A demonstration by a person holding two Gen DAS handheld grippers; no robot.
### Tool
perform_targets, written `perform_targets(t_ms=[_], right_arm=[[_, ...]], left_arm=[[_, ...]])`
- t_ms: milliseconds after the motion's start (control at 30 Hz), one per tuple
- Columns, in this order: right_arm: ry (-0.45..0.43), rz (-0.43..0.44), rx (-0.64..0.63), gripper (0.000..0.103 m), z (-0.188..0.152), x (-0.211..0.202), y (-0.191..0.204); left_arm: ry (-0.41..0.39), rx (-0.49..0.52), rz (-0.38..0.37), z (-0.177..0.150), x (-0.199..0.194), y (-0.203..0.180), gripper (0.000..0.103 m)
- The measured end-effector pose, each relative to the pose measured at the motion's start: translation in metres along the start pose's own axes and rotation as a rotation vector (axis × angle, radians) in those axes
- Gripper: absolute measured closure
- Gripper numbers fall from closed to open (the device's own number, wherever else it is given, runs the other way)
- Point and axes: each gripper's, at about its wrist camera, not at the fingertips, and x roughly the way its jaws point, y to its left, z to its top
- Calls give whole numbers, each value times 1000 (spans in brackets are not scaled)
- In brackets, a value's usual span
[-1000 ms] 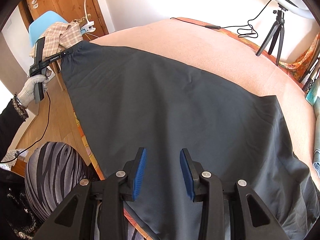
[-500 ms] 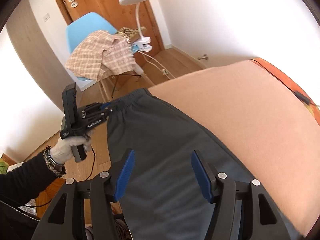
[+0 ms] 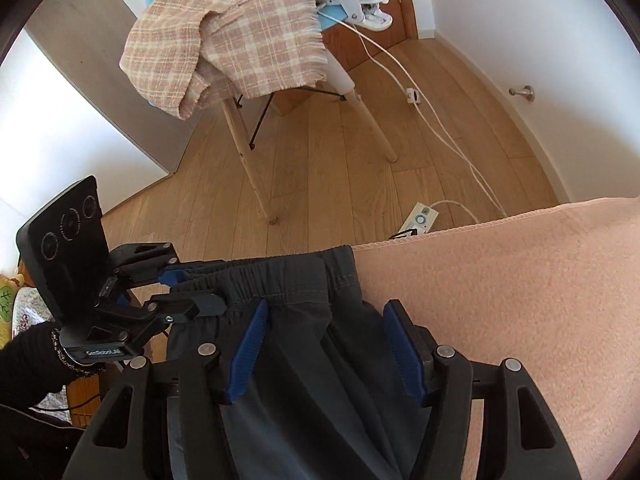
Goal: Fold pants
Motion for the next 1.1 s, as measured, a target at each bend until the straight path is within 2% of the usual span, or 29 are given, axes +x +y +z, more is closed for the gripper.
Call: perform_targets(t_ms=[67, 100, 133, 200, 267, 300, 333, 500, 567, 667, 800, 900, 1033, 1100], right_arm=[[-6, 38, -8, 39, 4, 5, -3], [-5, 60, -2, 43, 6, 8, -4], [-12, 88, 6, 59, 6, 9, -5], [-13, 121, 15, 62, 7, 13, -6], [-29, 117, 4, 75, 4, 9, -5], [-43, 114, 5, 84, 2, 6, -4], [-62, 110, 9, 87, 0, 1, -3], [-141, 72, -62, 90, -11, -21, 24], [-163, 77, -87, 91, -15, -29, 32], [-160, 22, -92, 91, -14, -31, 33], [-164, 25, -59, 91, -13, -28, 25], [-177, 26, -78, 91, -19, -32, 28], [-229, 39, -55, 91, -29, -44, 26], [-252, 50, -38, 91, -32, -50, 22]], left_arm=[[-2, -1, -12, -1, 0, 3, 83], [-2, 2, -14, -1, 0, 3, 83], [-2, 7, -15, -1, 0, 3, 82], [-1, 14, -14, 0, 0, 3, 80], [3, 7, -19, 1, 0, 5, 78], [8, 0, -7, 1, -1, 6, 68], [12, -11, 13, 2, -2, 9, 55], [-20, -68, -2, 1, -17, 13, 48], [-20, -44, -24, 1, -18, 8, 48], [29, 6, -5, 2, -5, 1, 47], [15, -7, -17, 1, -5, -2, 50], [-11, 33, -15, -1, -12, -10, 51], [-31, 56, -58, -1, -18, -18, 58], [-13, 67, -74, 1, -11, -21, 58]])
